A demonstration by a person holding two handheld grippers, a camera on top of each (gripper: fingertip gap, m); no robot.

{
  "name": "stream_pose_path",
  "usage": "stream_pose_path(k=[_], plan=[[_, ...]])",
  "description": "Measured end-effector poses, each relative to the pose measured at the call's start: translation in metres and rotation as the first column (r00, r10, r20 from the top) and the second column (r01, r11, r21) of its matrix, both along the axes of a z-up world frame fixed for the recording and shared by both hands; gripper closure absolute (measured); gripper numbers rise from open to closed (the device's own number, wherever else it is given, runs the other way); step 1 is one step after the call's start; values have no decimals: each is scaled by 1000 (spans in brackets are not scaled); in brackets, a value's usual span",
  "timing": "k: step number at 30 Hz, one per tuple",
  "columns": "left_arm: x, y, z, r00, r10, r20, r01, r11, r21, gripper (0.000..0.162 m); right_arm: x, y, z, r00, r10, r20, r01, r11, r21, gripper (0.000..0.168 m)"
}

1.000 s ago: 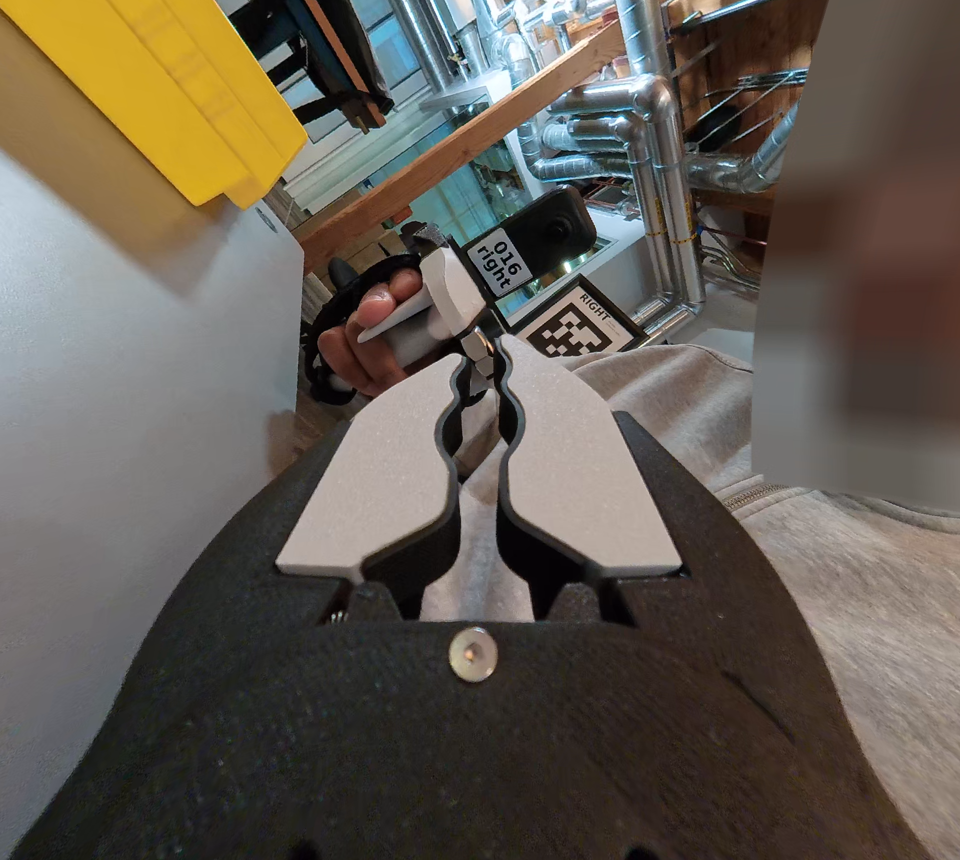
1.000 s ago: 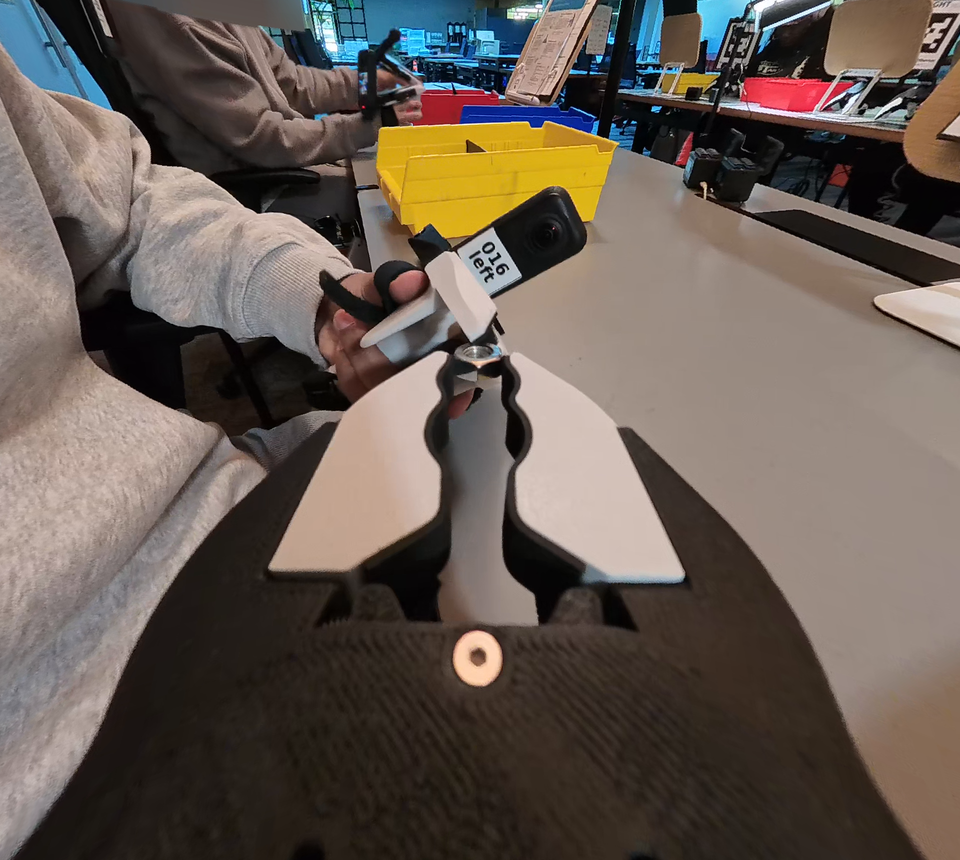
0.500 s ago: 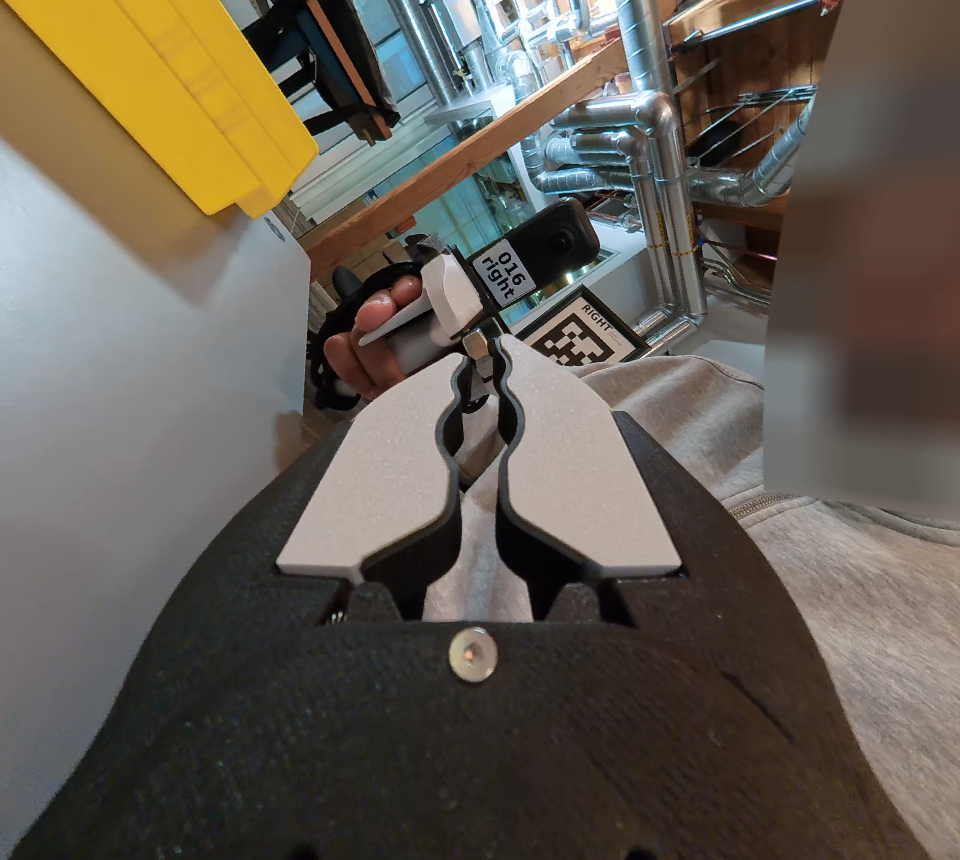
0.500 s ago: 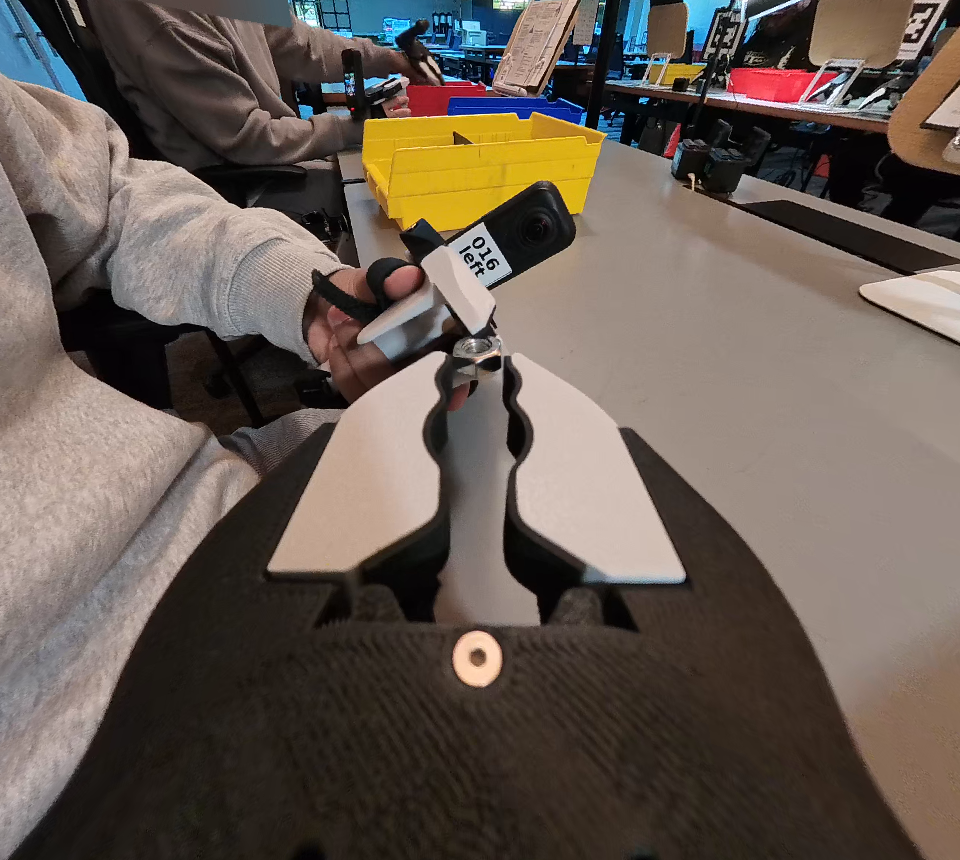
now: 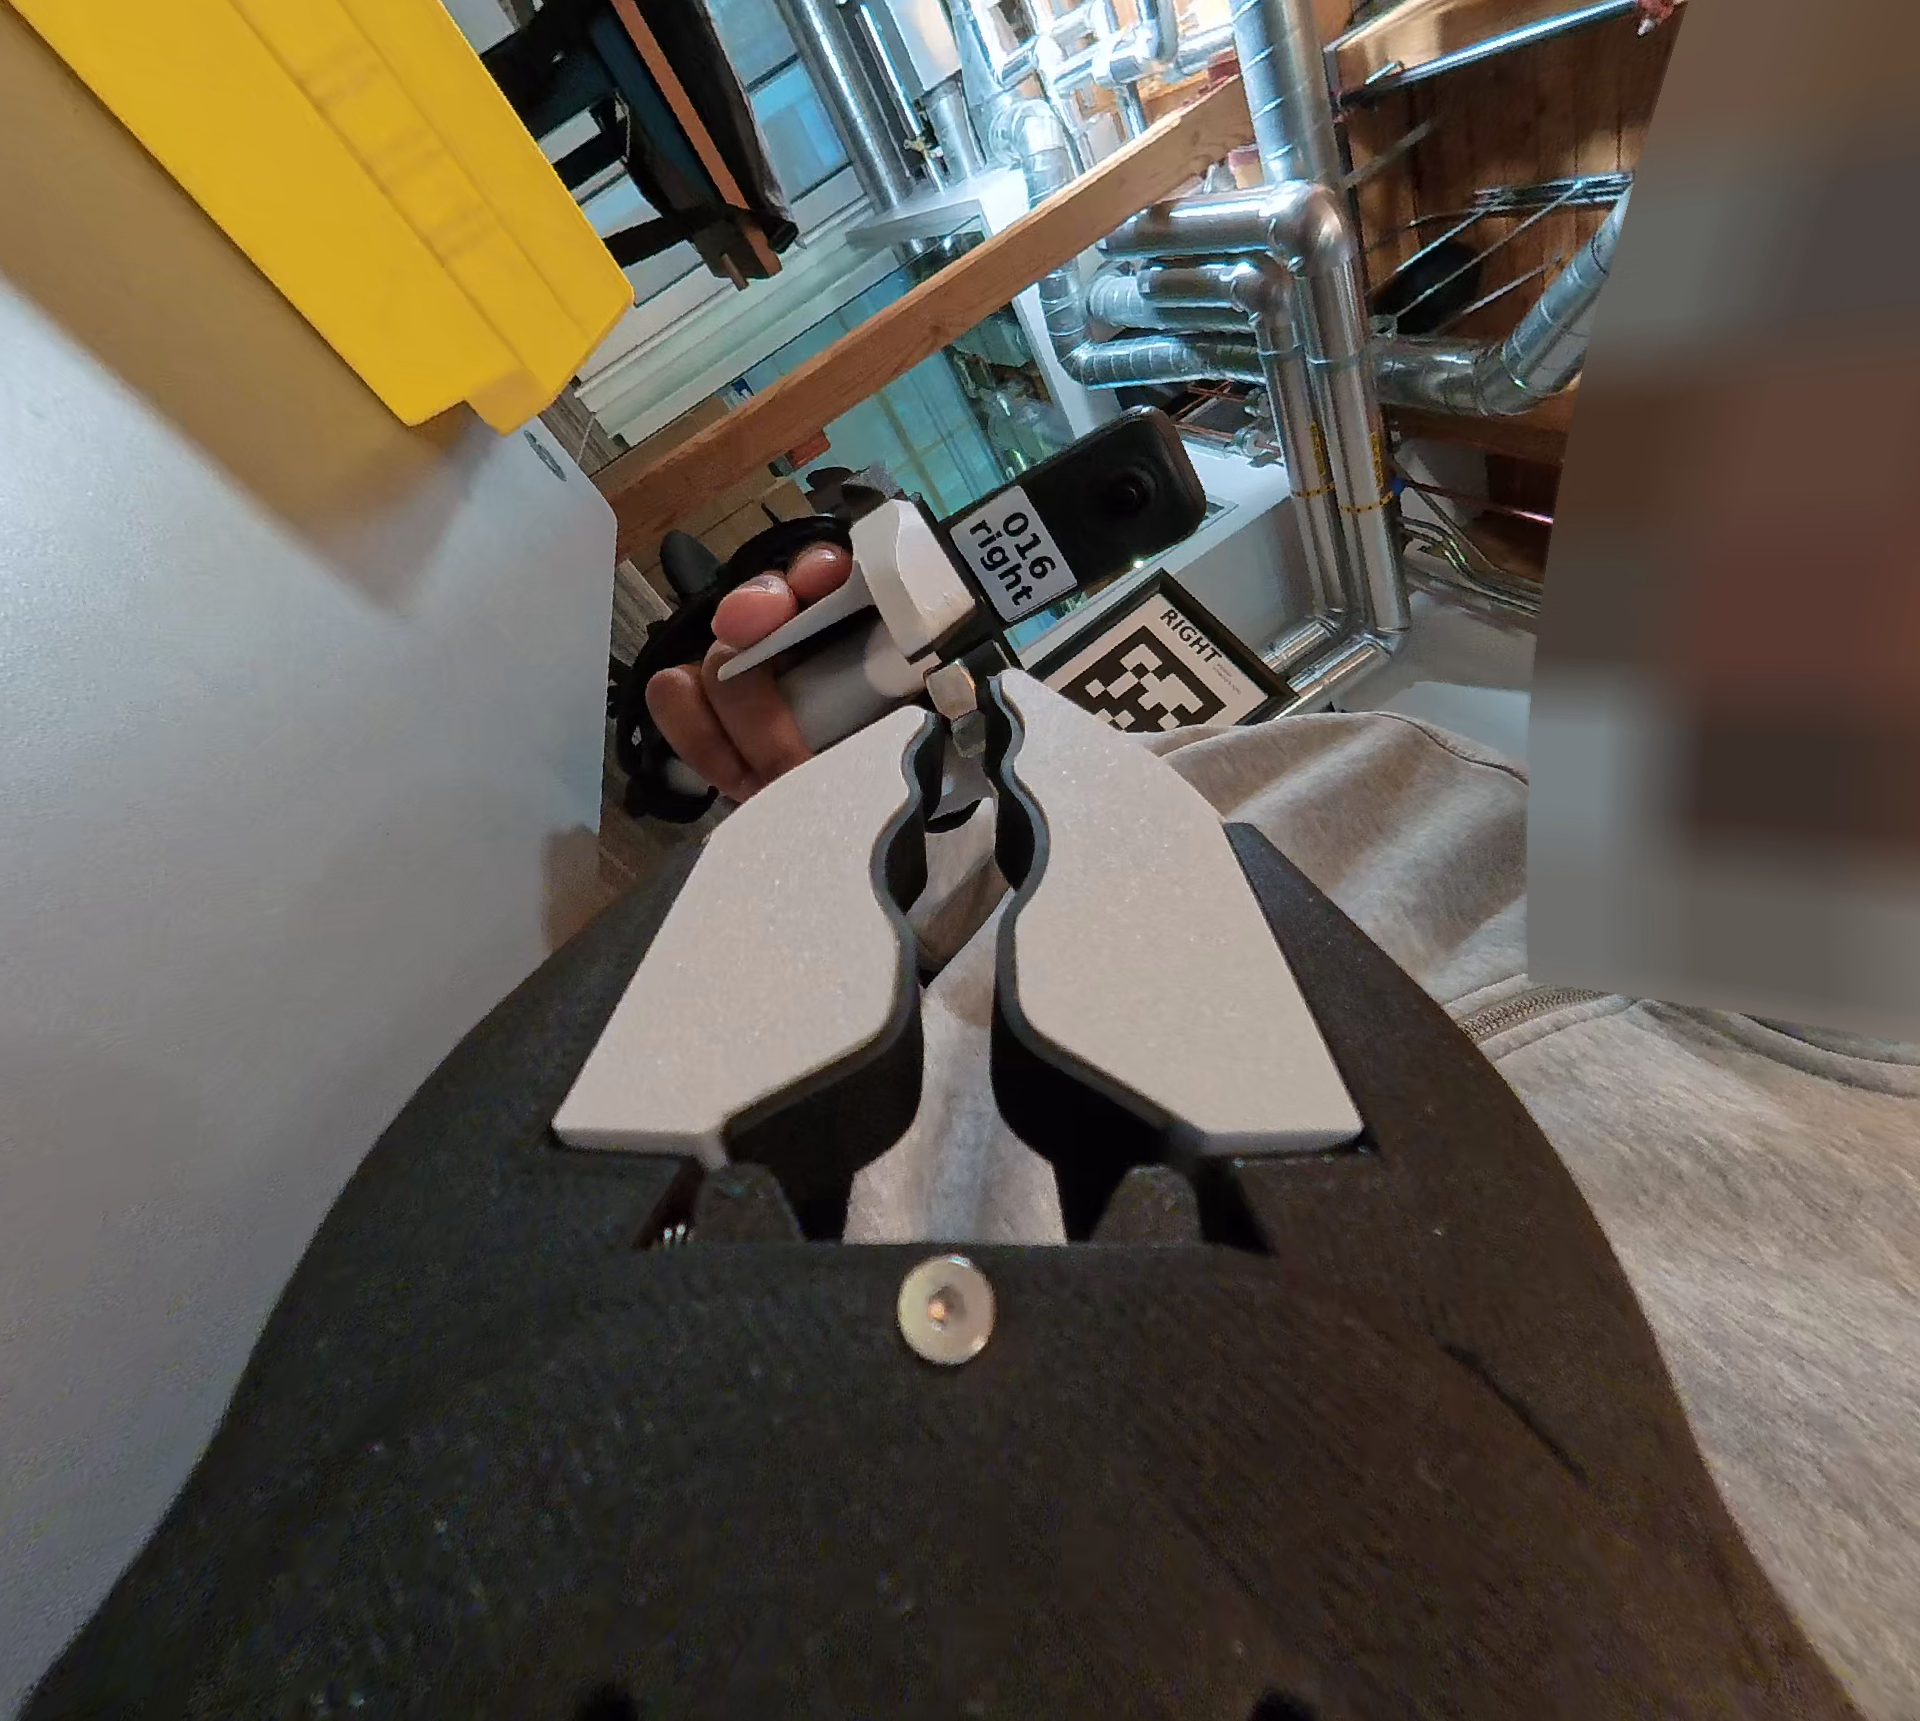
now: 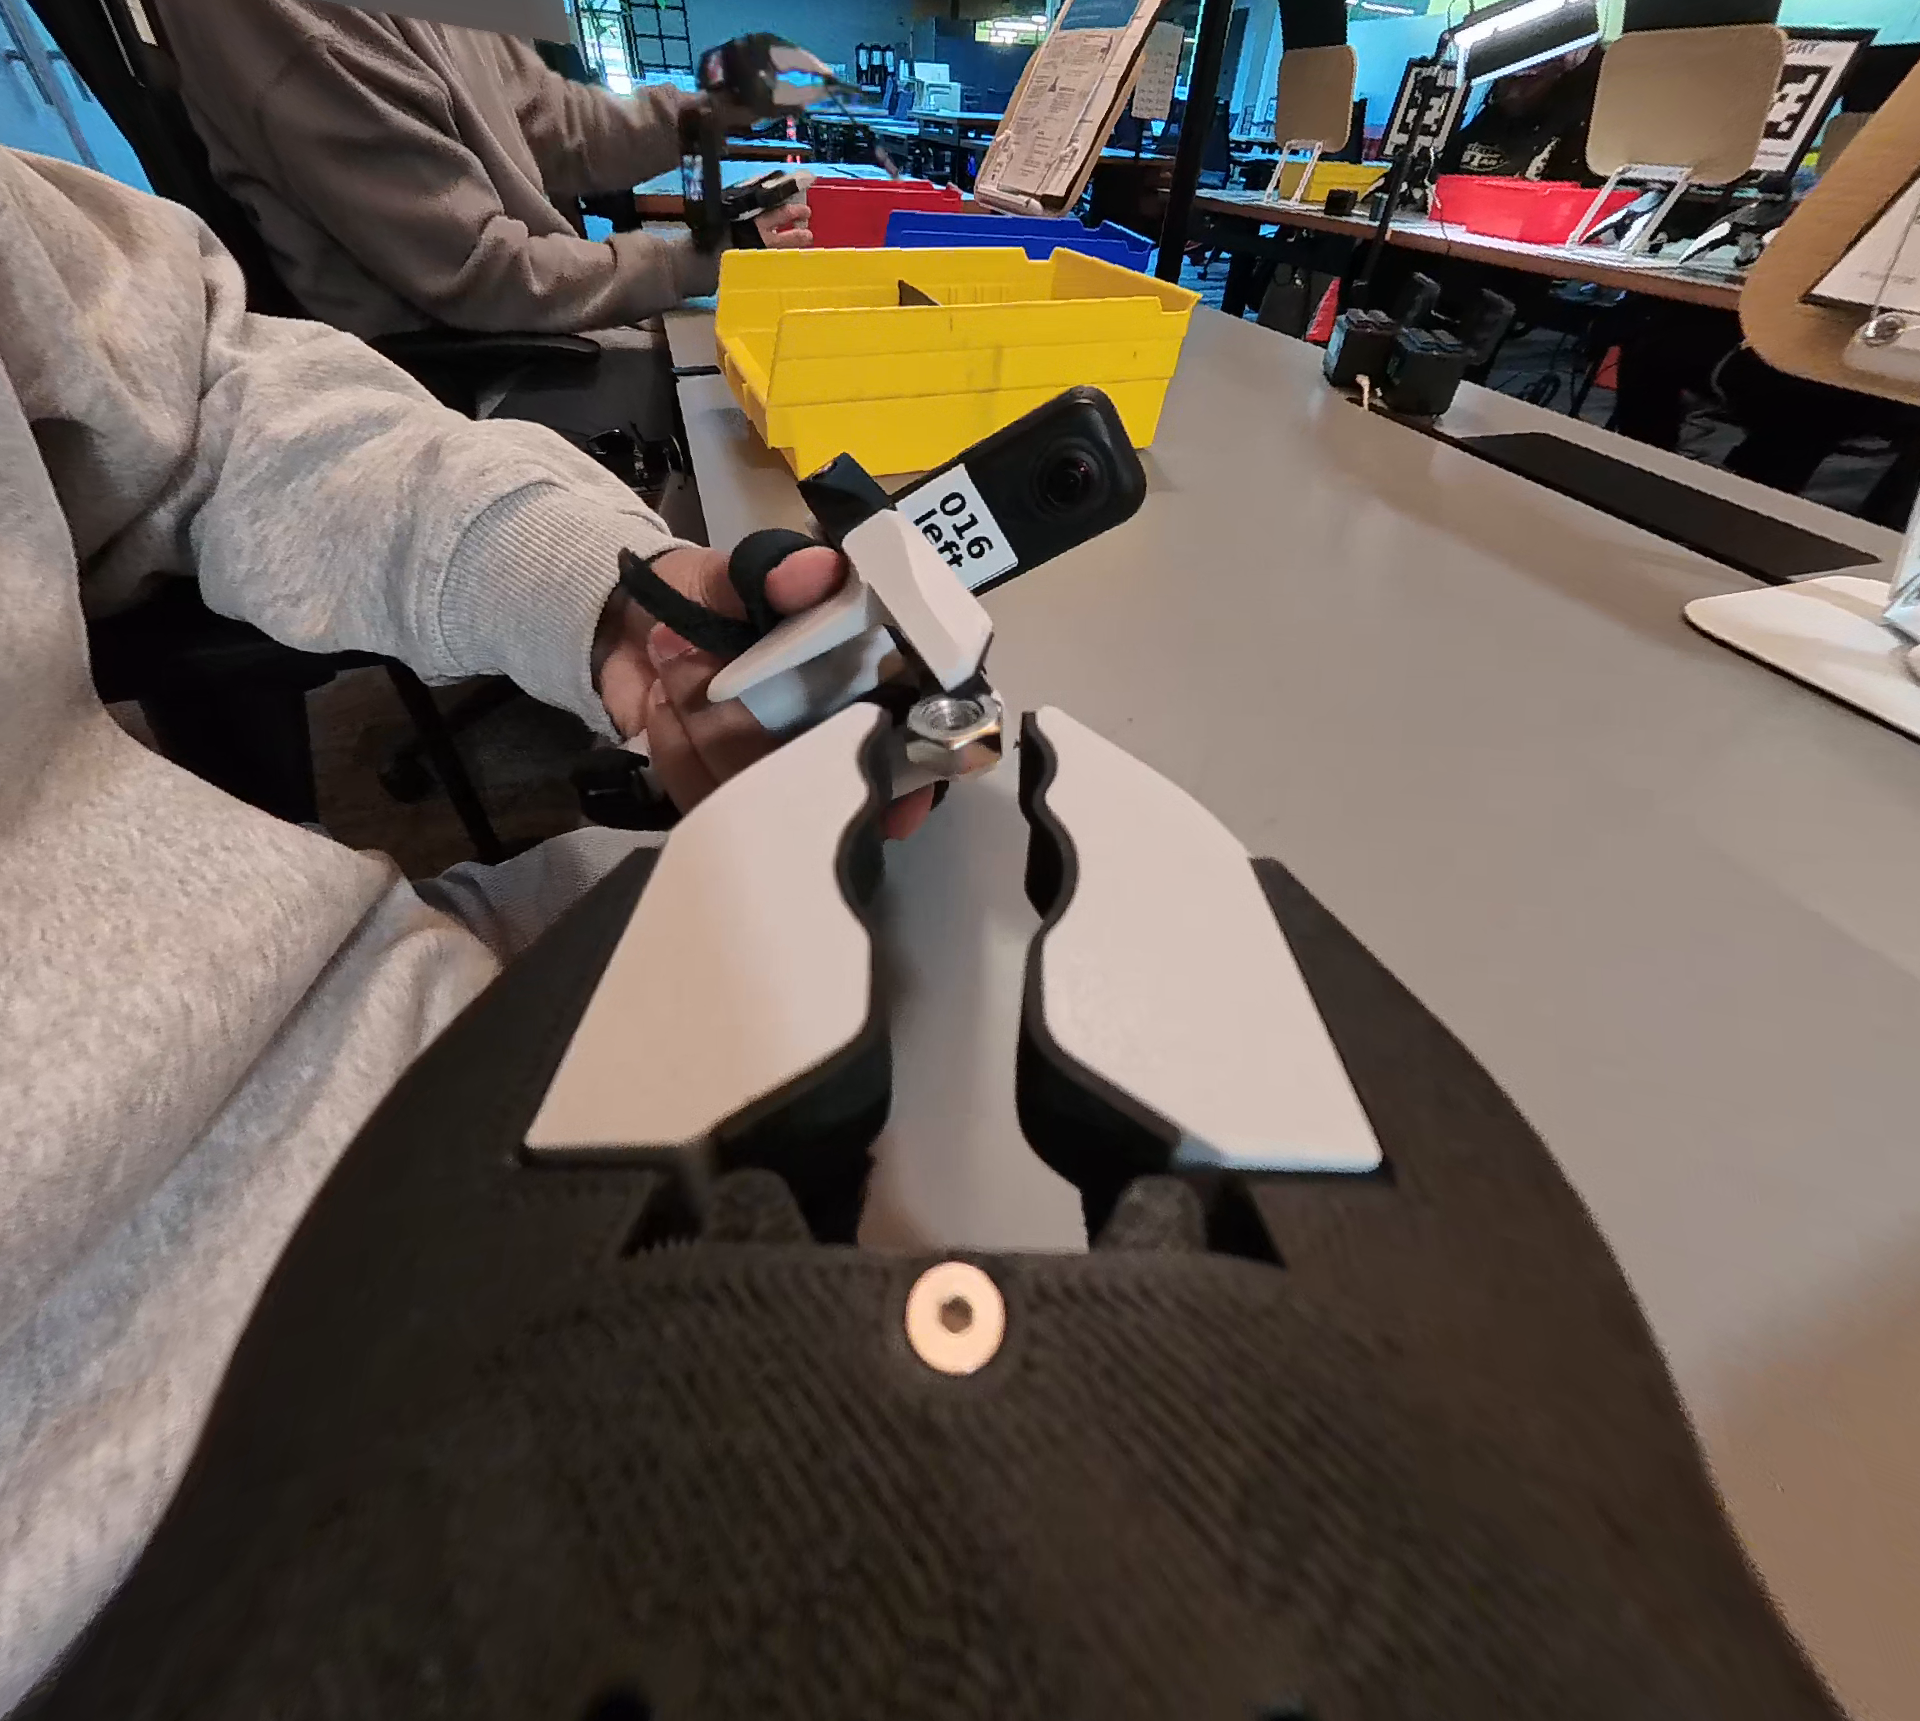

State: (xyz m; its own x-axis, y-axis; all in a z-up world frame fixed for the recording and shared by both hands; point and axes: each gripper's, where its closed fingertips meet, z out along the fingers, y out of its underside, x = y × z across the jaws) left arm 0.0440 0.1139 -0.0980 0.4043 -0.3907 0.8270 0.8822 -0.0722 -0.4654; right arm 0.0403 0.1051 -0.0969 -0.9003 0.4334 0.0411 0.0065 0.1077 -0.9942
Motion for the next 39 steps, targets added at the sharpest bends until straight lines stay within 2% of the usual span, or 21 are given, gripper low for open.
stream_pose_path(k=[4,20,39], plan=[[1,0,-1,1000,-6,3,6,1000,0,152,0,0,-1,1000,-1,-8,1,1000,10,150],[2,1,-2,1000,-22,19,22,1000,3,152,1,-1,-1,999,-7,-51,9,999,33,150],[6,-1,6,999,-35,-13,36,998,50,143,-2,3,4,1000,0,27,1,999,-39,151]])
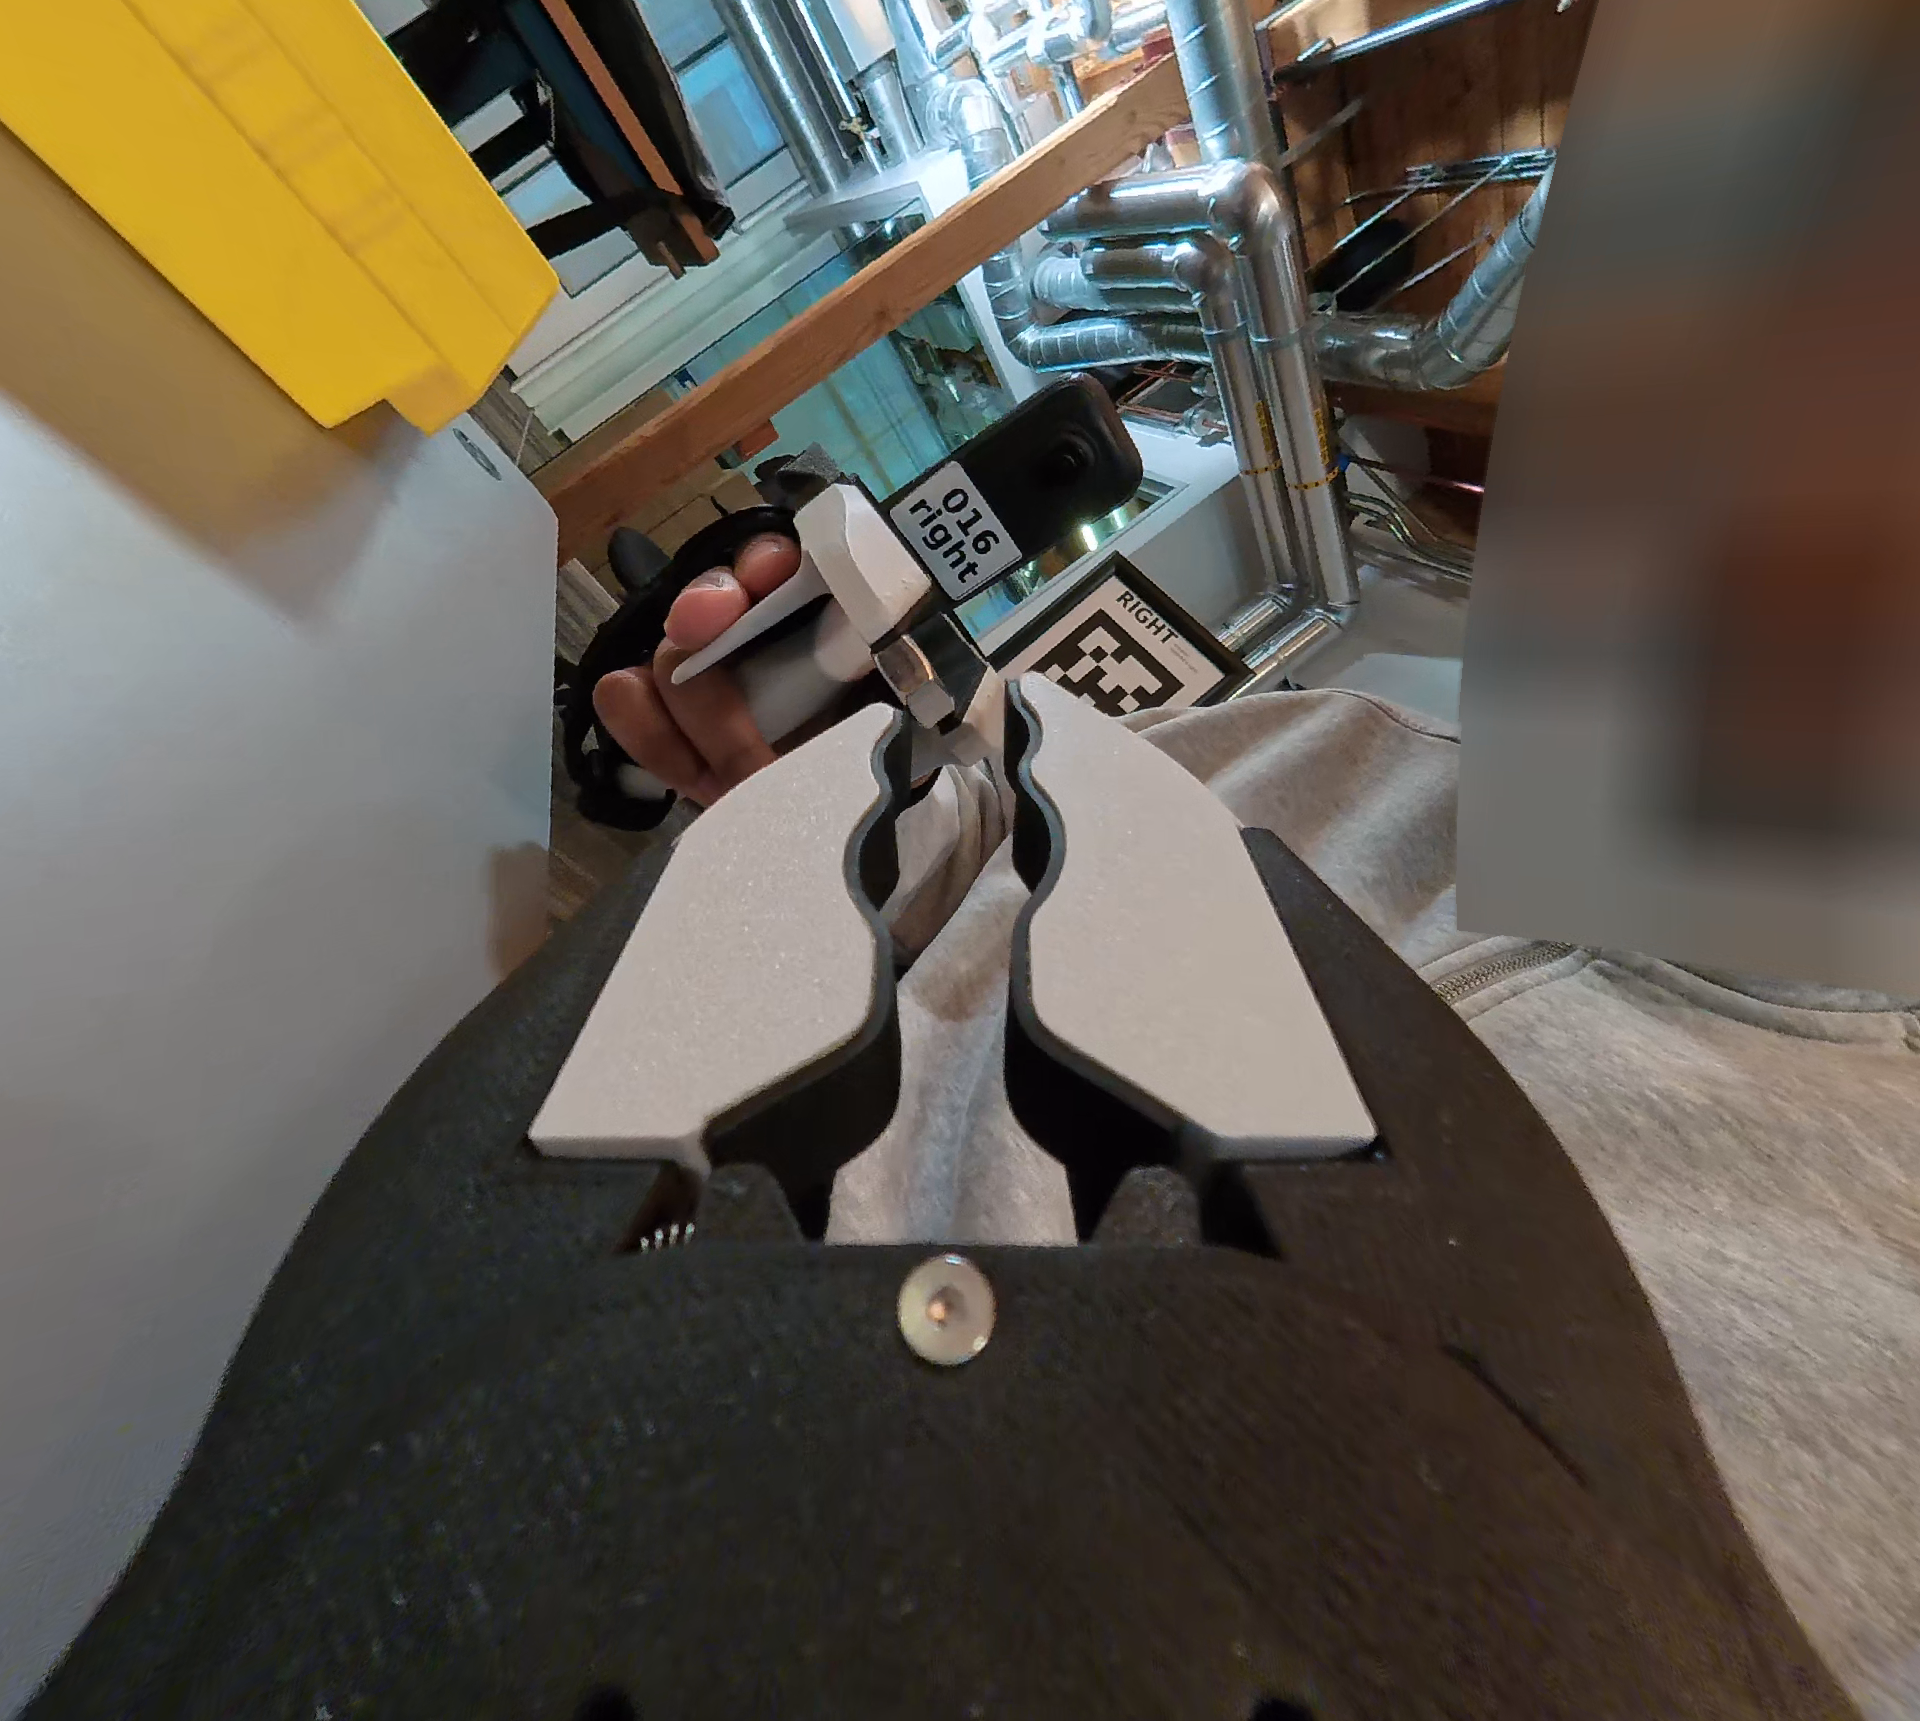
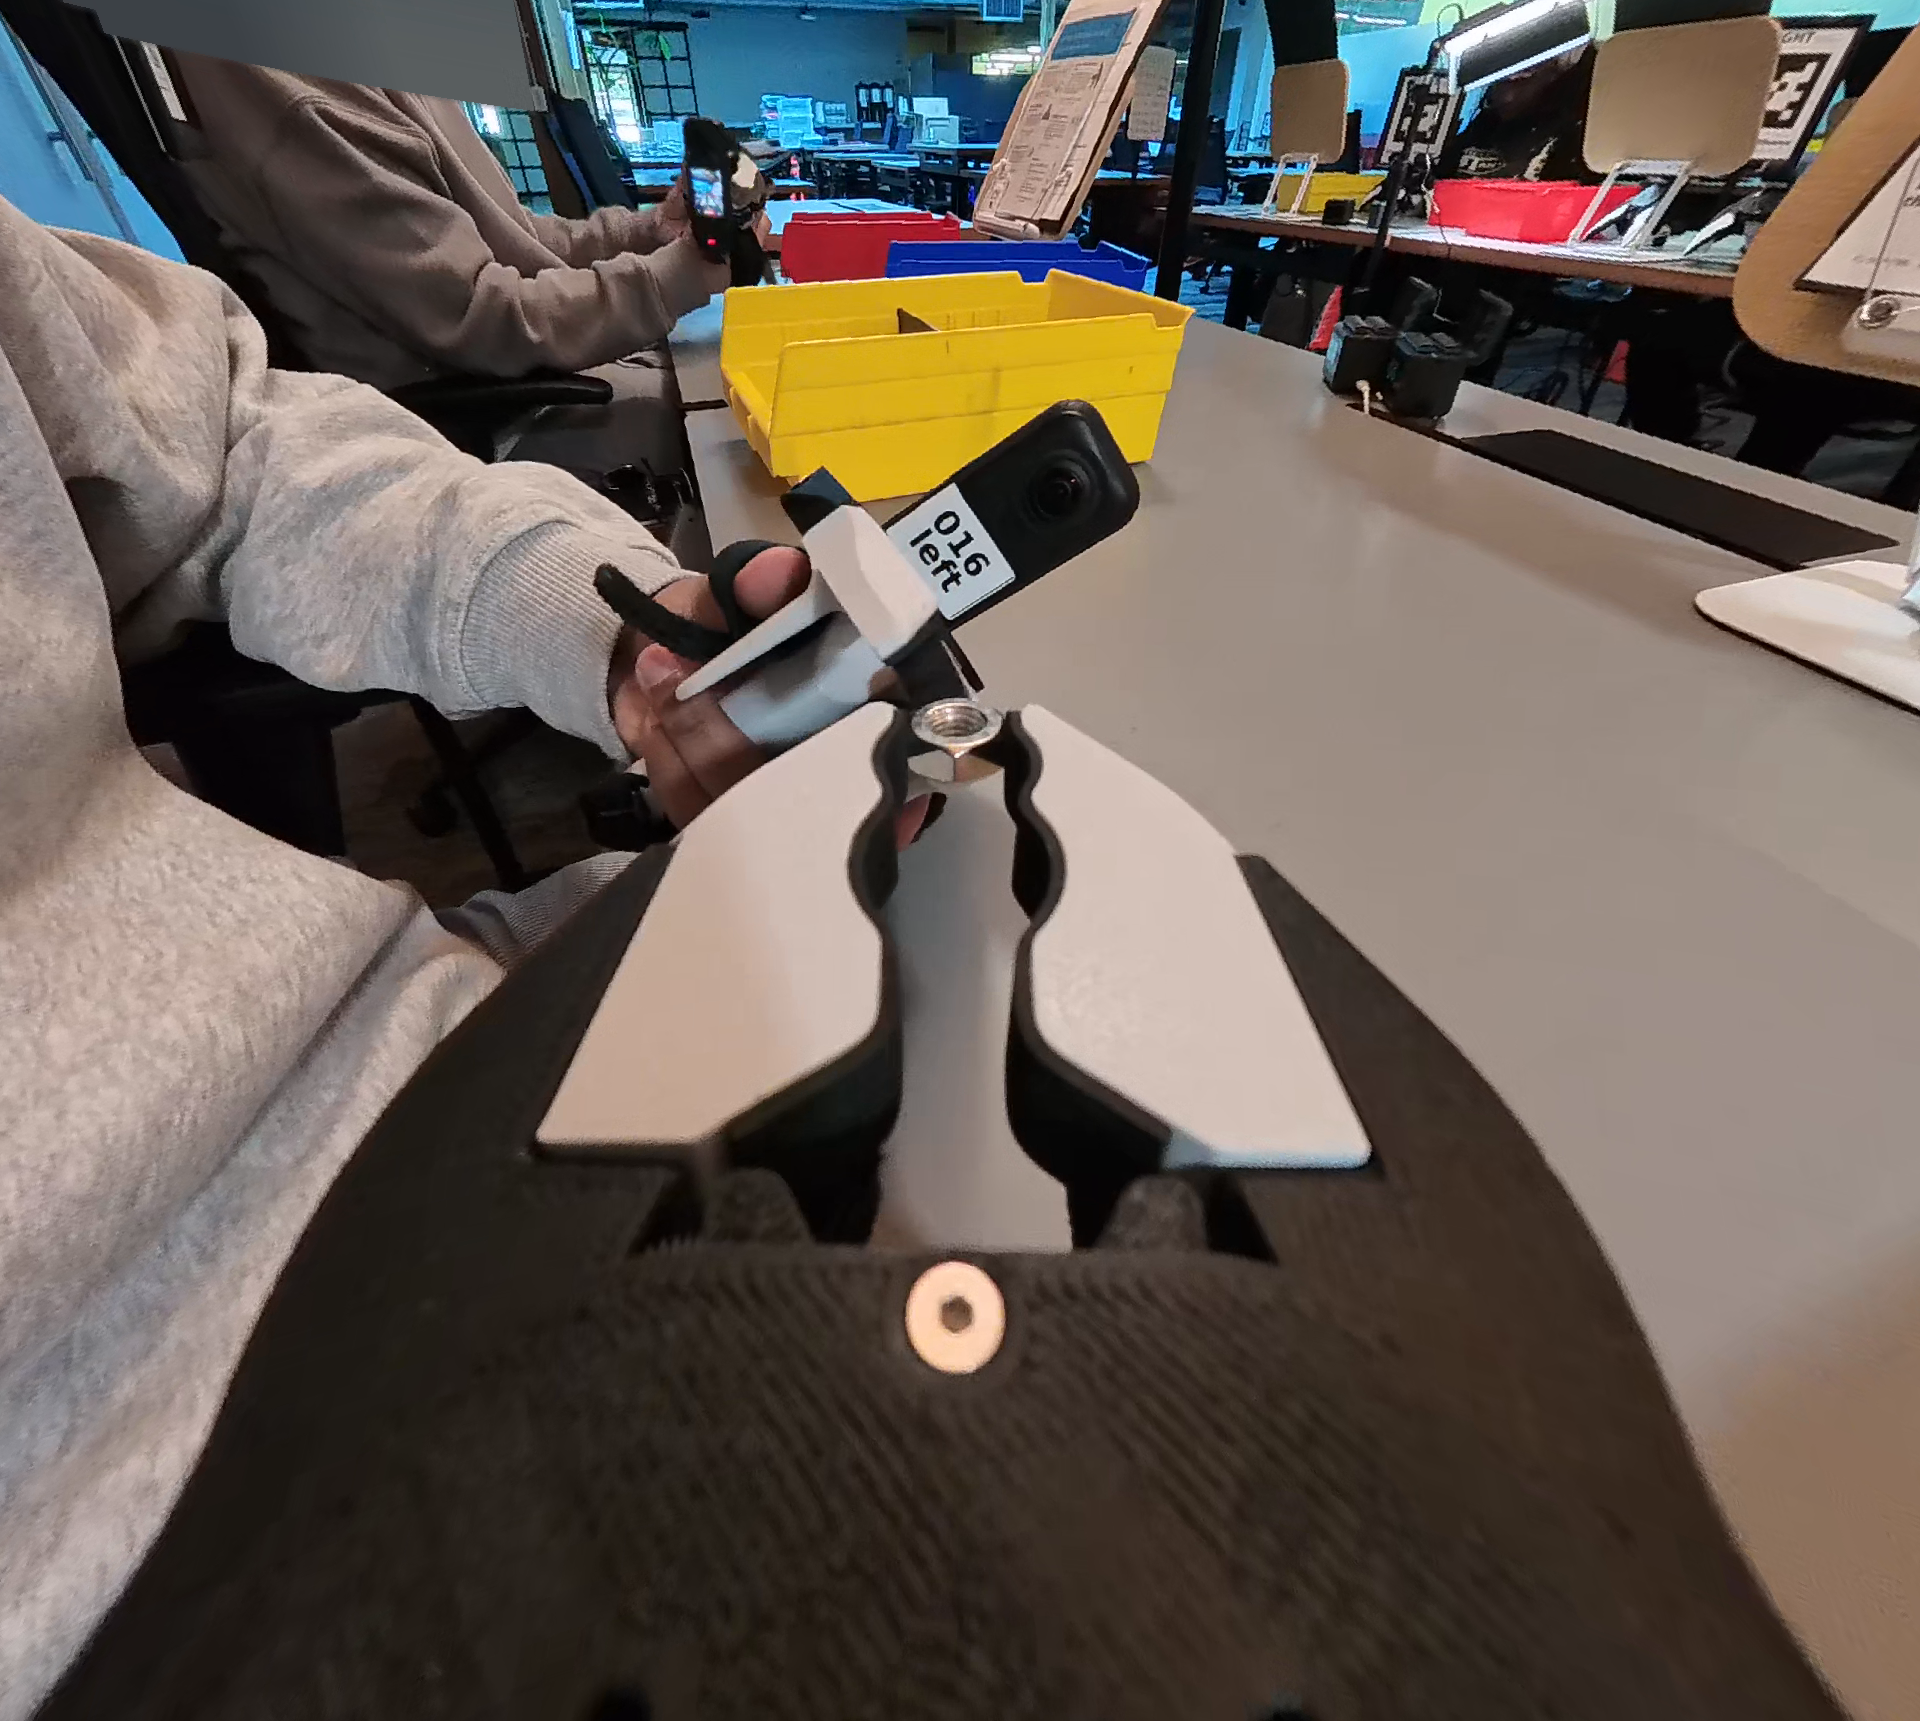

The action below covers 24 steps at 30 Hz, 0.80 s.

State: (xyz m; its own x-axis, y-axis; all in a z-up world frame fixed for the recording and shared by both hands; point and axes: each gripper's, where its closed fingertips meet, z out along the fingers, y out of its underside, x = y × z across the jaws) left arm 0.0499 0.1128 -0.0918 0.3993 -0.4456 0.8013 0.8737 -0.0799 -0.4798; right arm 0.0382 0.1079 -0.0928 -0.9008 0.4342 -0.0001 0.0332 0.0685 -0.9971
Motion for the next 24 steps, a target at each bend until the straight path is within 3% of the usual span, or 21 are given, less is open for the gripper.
stream_pose_path(k=[9,15,20,24], plan=[[-4,0,-2,1000,26,-4,-26,1000,-10,143,-4,4,0,1000,-11,29,11,1000,-16,151],[-24,-7,1,993,115,-32,-116,993,-17,144,-12,14,-2,998,-40,58,42,999,-30,151],[-49,-41,40,979,200,31,-201,978,54,145,-18,20,-9,994,-56,97,58,998,-19,151],[-85,-94,60,903,389,-183,-407,911,-70,146,-21,25,-10,993,-87,85,88,996,-13,151]])
